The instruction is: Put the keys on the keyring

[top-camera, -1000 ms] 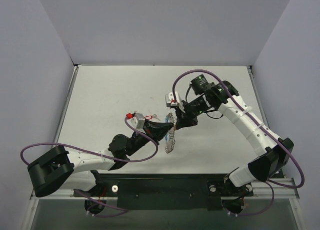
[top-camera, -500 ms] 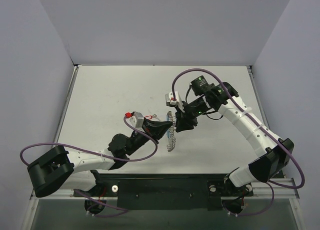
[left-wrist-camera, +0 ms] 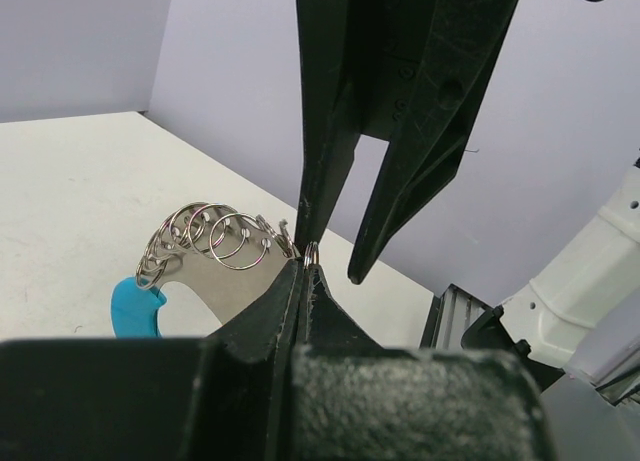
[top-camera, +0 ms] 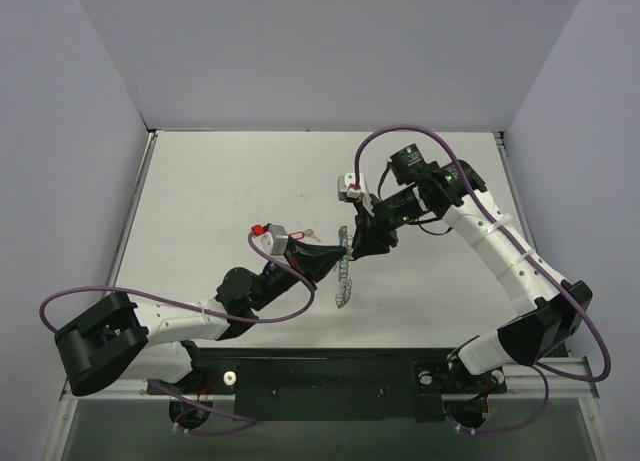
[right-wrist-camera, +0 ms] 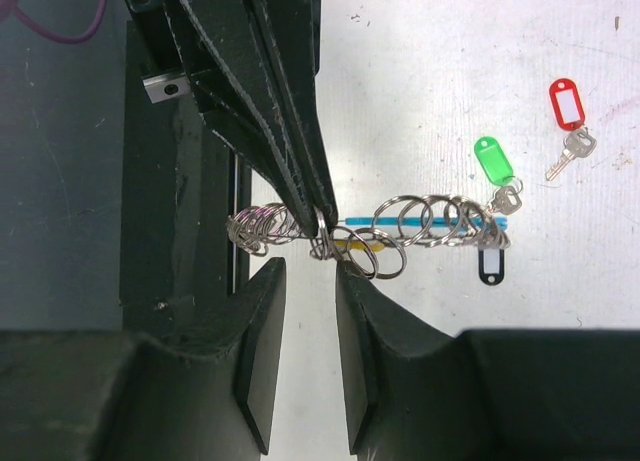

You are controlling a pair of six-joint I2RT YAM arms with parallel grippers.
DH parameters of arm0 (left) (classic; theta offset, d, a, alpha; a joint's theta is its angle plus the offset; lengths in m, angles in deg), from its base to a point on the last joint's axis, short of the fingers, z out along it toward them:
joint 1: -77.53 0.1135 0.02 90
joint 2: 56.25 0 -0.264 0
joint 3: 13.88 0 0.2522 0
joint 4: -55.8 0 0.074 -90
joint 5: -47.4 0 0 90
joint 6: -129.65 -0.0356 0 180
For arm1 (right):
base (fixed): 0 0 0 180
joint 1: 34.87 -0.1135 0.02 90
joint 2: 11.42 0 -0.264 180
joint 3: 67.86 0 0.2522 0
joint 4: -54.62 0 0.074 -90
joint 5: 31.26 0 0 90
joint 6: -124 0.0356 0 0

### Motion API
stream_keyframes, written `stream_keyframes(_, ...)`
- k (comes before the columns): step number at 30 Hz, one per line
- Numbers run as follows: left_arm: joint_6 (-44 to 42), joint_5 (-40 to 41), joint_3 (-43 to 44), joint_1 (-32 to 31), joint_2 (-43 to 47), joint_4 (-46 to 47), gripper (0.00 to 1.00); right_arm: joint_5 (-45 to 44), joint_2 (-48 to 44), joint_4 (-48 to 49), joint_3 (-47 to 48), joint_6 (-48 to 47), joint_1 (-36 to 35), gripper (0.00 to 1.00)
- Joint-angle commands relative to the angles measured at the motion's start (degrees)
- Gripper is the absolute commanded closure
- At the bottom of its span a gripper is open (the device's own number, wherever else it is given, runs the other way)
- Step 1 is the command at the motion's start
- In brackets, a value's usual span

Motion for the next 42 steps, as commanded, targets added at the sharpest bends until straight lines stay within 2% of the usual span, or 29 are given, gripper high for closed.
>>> stream_keyframes(1, 1.18, -3.0, 1.25, 0.48, 0.51, 23.04, 1.0, 2.89, 1.22, -0.77, 2.45, 1.12, 0.11, 0.77)
stream_keyframes(12, 1.36, -4.93, 0.81, 0.83, 1.21, 23.04, 1.0, 2.18, 1.4, -0.41, 2.37, 1.82, 1.07, 0.75)
stream_keyframes(17, 1.45, -5.2, 0.72, 0.92, 0.95, 23.04, 1.0, 6.74, 0.87, -0.85, 1.14, 0.16, 1.07, 0.75)
stream_keyframes(28, 1.54, -5.28, 1.07, 0.83, 0.86, 23.04, 1.0, 9.92, 2.01, -3.14, 0.17, -3.18, 0.2, 0.92)
stream_keyframes(32, 1.45, -5.11, 0.9, 1.0, 0.86, 23.04, 1.0, 8.87, 2.28, -5.24, -0.27, -5.47, -0.24, 0.91)
stream_keyframes(36, 1.45, -5.2, 0.98, 1.0, 0.86, 23.04, 1.0, 8.25, 2.45, -5.95, -0.44, -6.52, -0.42, 0.82)
stream_keyframes(40, 1.36, -5.46, 0.98, 1.0, 1.04, 23.04, 1.0, 8.16, 2.89, -6.56, -0.18, -7.23, -0.59, 0.83)
stream_keyframes(42, 1.45, -5.46, 0.98, 0.92, 1.04, 23.04, 1.0, 8.34, 2.98, -7.0, 0.08, -7.67, -0.68, 0.87)
